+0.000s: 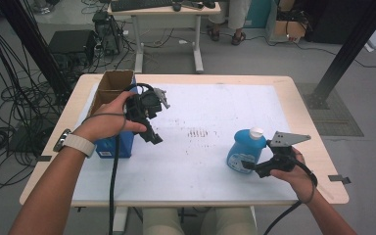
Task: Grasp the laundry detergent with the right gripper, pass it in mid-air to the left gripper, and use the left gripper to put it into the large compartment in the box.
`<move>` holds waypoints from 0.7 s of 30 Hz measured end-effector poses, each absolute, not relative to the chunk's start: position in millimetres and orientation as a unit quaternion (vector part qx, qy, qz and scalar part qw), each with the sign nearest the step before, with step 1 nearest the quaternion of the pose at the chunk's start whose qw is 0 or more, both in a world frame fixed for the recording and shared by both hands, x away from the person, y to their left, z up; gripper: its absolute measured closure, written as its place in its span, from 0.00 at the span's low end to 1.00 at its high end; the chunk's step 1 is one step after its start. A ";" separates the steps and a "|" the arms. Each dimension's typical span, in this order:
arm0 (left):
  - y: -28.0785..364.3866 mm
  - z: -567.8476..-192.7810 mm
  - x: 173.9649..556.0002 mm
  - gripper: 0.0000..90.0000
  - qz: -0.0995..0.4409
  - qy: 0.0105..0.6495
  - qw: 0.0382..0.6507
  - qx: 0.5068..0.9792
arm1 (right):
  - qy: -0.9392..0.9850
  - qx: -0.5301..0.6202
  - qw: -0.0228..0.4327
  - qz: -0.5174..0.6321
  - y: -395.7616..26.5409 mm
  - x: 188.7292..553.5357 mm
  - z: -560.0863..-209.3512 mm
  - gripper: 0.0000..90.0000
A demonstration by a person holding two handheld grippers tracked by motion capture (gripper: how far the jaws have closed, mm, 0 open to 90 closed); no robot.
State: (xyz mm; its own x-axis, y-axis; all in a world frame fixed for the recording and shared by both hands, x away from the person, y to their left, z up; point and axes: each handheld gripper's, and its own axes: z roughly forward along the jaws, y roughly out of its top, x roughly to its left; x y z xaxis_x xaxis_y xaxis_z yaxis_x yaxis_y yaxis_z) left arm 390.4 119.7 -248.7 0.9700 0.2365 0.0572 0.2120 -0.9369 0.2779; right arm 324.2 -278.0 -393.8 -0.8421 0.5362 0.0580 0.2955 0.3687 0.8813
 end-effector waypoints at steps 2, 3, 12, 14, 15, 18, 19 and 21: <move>120.3 -249.0 390.5 0.11 0.043 0.114 0.135 0.983 | 0.817 0.256 0.121 0.502 -276.8 324.3 -394.5 0.11; 120.4 -249.0 390.5 0.11 0.044 0.114 0.136 0.983 | 0.816 0.253 0.122 0.504 -276.0 325.0 -395.3 0.12; 121.6 -251.3 391.1 0.11 0.042 0.118 0.137 0.983 | 0.815 0.243 0.125 0.511 -273.1 327.0 -399.8 0.19; 121.5 -251.4 391.3 0.11 0.041 0.118 0.137 0.983 | 0.812 0.245 0.125 0.515 -272.7 327.1 -400.9 0.22; 121.6 -251.6 391.4 0.11 0.039 0.119 0.138 0.982 | 0.812 0.245 0.126 0.515 -272.7 327.2 -401.3 0.22; 121.3 -251.4 391.5 0.11 0.041 0.118 0.136 0.983 | 0.804 0.251 0.122 0.525 -271.5 326.7 -403.6 0.26; 121.1 -251.4 391.7 0.11 0.041 0.118 0.135 0.983 | 0.804 0.250 0.122 0.526 -271.5 326.6 -404.0 0.28; 120.9 -251.5 391.8 0.11 0.039 0.119 0.134 0.983 | 0.803 0.250 0.121 0.527 -271.6 326.6 -404.4 0.29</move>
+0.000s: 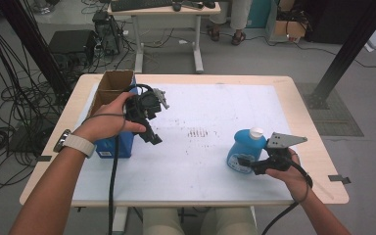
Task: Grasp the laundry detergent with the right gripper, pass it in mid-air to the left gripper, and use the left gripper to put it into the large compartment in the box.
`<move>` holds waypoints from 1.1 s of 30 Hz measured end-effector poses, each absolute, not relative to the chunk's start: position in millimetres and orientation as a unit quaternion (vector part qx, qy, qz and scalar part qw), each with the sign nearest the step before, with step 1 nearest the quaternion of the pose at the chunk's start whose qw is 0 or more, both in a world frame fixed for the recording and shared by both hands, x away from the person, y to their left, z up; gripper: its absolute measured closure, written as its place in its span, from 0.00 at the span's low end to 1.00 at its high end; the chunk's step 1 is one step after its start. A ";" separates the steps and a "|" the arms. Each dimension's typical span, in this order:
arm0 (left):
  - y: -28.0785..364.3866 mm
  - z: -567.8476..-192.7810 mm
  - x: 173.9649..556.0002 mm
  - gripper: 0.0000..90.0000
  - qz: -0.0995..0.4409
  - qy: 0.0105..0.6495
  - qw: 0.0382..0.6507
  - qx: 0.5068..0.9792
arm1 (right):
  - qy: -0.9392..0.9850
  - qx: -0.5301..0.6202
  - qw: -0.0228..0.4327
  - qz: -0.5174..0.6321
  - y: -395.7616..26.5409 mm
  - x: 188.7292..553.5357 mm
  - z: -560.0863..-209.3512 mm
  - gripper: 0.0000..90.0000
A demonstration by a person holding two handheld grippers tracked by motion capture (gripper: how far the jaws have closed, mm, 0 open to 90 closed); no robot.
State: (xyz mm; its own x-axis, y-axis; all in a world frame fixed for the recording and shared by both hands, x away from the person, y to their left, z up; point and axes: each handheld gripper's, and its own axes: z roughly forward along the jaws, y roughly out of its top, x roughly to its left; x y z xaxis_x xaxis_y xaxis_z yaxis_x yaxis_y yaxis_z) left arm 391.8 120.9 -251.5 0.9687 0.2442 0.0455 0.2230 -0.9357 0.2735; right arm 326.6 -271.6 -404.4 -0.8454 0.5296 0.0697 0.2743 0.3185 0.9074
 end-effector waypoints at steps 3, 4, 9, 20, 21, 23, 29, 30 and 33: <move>120.4 -251.5 392.1 0.11 0.041 0.115 0.135 0.983 | 0.803 0.246 0.124 0.529 -272.0 327.1 -405.0 0.31; 120.3 -251.7 392.3 0.11 0.041 0.115 0.136 0.983 | 0.802 0.246 0.123 0.530 -272.0 327.2 -405.1 0.32; 120.3 -252.0 392.8 0.11 0.040 0.117 0.135 0.983 | 0.801 0.245 0.122 0.532 -272.3 327.1 -405.3 0.37; 120.5 -253.0 392.8 0.11 0.038 0.119 0.135 0.983 | 0.801 0.237 0.125 0.535 -273.2 327.4 -406.3 0.45; 120.6 -253.1 392.9 0.11 0.038 0.119 0.135 0.983 | 0.802 0.236 0.126 0.535 -273.3 327.4 -406.4 0.45; 120.6 -252.9 393.2 0.11 0.039 0.116 0.135 0.983 | 0.802 0.236 0.126 0.534 -273.2 327.1 -406.2 0.46; 120.5 -253.5 393.4 0.11 0.039 0.117 0.136 0.983 | 0.802 0.236 0.128 0.534 -273.0 326.7 -406.3 0.46; 120.5 -253.6 393.6 0.11 0.037 0.116 0.135 0.983 | 0.802 0.235 0.128 0.533 -273.0 326.6 -406.3 0.46; 120.0 -254.1 393.3 0.12 0.036 0.117 0.137 0.983 | 0.804 0.236 0.128 0.531 -273.0 326.5 -405.8 0.46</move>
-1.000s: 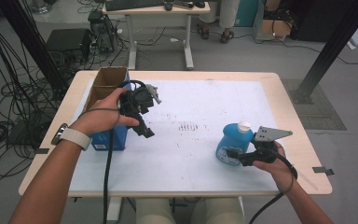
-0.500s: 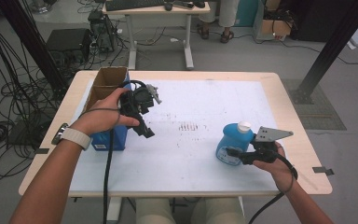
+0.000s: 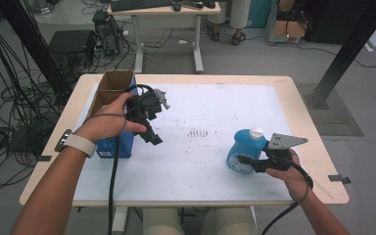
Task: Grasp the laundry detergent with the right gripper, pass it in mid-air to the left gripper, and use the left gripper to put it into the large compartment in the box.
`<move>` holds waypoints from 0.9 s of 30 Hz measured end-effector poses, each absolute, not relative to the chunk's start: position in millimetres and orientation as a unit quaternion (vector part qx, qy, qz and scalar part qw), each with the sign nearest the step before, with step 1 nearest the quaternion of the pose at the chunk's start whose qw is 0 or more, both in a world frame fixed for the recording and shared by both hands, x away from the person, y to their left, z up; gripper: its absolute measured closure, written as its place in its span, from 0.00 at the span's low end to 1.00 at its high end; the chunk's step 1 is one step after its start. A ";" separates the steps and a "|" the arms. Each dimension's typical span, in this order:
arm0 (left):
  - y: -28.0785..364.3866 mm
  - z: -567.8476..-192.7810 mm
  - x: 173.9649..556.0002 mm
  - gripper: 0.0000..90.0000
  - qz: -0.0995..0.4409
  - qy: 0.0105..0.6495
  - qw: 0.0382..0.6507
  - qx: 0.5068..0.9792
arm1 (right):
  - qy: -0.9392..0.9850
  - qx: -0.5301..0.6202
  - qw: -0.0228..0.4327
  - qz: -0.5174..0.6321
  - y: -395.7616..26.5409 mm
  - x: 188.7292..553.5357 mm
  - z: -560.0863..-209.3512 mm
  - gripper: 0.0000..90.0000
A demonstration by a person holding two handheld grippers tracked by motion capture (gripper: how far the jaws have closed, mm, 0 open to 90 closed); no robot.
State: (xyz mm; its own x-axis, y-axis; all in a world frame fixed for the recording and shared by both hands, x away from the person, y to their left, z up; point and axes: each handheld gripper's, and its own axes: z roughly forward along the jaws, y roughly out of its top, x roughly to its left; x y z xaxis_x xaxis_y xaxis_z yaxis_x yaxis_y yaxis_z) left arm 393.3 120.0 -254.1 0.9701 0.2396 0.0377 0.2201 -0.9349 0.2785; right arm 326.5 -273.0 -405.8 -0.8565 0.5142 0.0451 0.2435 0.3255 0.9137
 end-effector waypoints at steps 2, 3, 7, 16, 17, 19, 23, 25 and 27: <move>119.8 -254.2 393.5 0.12 0.035 0.116 0.137 0.983 | 0.806 0.231 0.131 0.529 -273.0 326.8 -405.6 0.46; 119.8 -254.3 393.5 0.12 0.035 0.117 0.137 0.983 | 0.805 0.232 0.131 0.530 -273.0 326.8 -405.6 0.46; 119.6 -254.4 393.4 0.12 0.034 0.116 0.136 0.983 | 0.806 0.230 0.131 0.530 -272.9 327.4 -405.5 0.46; 119.4 -255.8 393.8 0.12 0.033 0.116 0.135 0.983 | 0.803 0.235 0.126 0.533 -272.9 327.3 -406.1 0.47; 119.3 -255.8 393.8 0.12 0.033 0.116 0.135 0.983 | 0.804 0.231 0.129 0.533 -273.3 327.7 -406.3 0.47; 119.2 -255.8 394.3 0.12 0.033 0.114 0.134 0.984 | 0.804 0.234 0.127 0.532 -273.1 327.1 -406.0 0.47; 119.4 -256.3 394.1 0.12 0.033 0.116 0.133 0.984 | 0.807 0.228 0.129 0.530 -273.2 328.3 -405.4 0.47; 119.9 -256.7 394.1 0.12 0.033 0.117 0.133 0.984 | 0.810 0.228 0.129 0.525 -273.4 328.3 -404.9 0.47; 120.1 -256.5 393.7 0.12 0.033 0.119 0.133 0.983 | 0.811 0.227 0.128 0.524 -273.4 328.3 -404.7 0.47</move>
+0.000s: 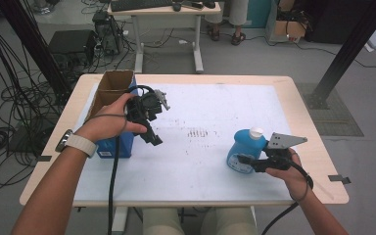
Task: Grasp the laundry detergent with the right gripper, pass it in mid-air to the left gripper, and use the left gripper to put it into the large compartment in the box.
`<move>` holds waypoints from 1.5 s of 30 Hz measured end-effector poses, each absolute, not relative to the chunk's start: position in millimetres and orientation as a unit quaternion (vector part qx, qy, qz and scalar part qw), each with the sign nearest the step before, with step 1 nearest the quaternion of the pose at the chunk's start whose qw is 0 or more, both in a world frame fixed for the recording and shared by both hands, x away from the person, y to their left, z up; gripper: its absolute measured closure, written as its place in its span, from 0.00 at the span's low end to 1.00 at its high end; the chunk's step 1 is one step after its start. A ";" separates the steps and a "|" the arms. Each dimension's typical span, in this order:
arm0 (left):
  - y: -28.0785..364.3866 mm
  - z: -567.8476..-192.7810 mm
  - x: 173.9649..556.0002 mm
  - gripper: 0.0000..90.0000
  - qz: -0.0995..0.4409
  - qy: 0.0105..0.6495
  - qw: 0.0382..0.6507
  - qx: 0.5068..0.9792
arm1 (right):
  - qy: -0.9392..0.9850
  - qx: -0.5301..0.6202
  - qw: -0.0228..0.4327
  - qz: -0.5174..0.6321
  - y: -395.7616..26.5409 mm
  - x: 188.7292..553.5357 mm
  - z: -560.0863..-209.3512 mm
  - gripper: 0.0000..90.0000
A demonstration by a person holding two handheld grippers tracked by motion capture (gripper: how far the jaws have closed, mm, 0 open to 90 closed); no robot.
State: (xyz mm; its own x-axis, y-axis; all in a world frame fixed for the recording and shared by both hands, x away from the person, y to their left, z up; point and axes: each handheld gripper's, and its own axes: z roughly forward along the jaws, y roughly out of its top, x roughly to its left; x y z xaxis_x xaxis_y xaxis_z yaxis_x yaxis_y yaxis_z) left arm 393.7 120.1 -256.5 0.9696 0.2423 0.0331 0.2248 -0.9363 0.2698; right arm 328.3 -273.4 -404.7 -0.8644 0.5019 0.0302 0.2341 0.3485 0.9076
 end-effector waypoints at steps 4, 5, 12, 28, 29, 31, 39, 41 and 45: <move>120.1 -256.1 393.0 0.12 0.034 0.118 0.134 0.983 | 0.812 0.228 0.127 0.523 -273.2 328.3 -404.4 0.47; 120.1 -256.0 392.8 0.12 0.034 0.118 0.134 0.983 | 0.812 0.228 0.127 0.523 -273.3 328.2 -404.3 0.47; 120.4 -255.0 392.4 0.12 0.035 0.118 0.132 0.984 | 0.808 0.229 0.128 0.527 -273.3 328.2 -405.0 0.47; 119.3 -255.7 392.6 0.12 0.034 0.120 0.132 0.983 | 0.809 0.227 0.126 0.527 -273.4 328.6 -404.9 0.47; 119.2 -255.8 392.6 0.12 0.034 0.119 0.132 0.983 | 0.810 0.228 0.127 0.526 -273.5 328.4 -404.8 0.47; 119.1 -255.8 392.6 0.12 0.033 0.119 0.132 0.983 | 0.810 0.226 0.127 0.527 -273.6 328.6 -404.9 0.47; 118.7 -256.1 393.0 0.12 0.034 0.118 0.133 0.984 | 0.809 0.228 0.126 0.528 -273.5 328.6 -405.0 0.47; 118.3 -256.0 393.1 0.12 0.034 0.117 0.131 0.984 | 0.808 0.228 0.126 0.528 -273.4 328.5 -405.1 0.47; 118.0 -255.9 393.2 0.12 0.033 0.118 0.130 0.984 | 0.808 0.229 0.126 0.529 -273.2 328.5 -405.1 0.47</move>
